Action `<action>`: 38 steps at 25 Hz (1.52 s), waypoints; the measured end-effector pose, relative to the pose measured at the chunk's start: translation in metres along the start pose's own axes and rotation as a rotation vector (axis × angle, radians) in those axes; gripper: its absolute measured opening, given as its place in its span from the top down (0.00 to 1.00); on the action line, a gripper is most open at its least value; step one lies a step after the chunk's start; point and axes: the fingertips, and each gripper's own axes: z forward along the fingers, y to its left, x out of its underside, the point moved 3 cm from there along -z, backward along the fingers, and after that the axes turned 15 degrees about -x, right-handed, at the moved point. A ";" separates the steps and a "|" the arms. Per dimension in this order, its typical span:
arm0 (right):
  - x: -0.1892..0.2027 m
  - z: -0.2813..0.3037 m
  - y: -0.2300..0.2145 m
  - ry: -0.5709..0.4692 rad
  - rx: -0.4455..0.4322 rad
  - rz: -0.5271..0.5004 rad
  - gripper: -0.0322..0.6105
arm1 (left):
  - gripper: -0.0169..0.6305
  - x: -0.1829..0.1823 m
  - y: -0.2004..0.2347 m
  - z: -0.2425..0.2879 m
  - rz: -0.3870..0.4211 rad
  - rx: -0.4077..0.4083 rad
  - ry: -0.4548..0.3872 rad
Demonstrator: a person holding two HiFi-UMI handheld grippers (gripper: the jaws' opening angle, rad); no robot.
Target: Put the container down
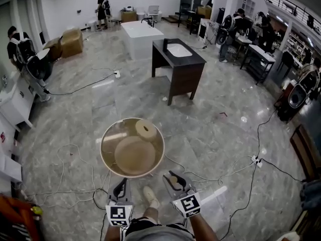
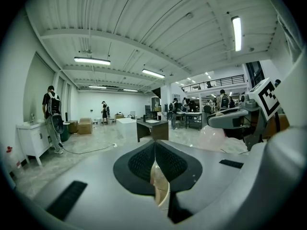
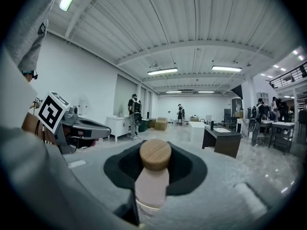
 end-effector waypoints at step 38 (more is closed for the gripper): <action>-0.064 0.274 -0.185 -0.003 -0.336 -0.058 0.78 | 0.94 -0.037 0.107 0.244 -0.055 -0.306 0.050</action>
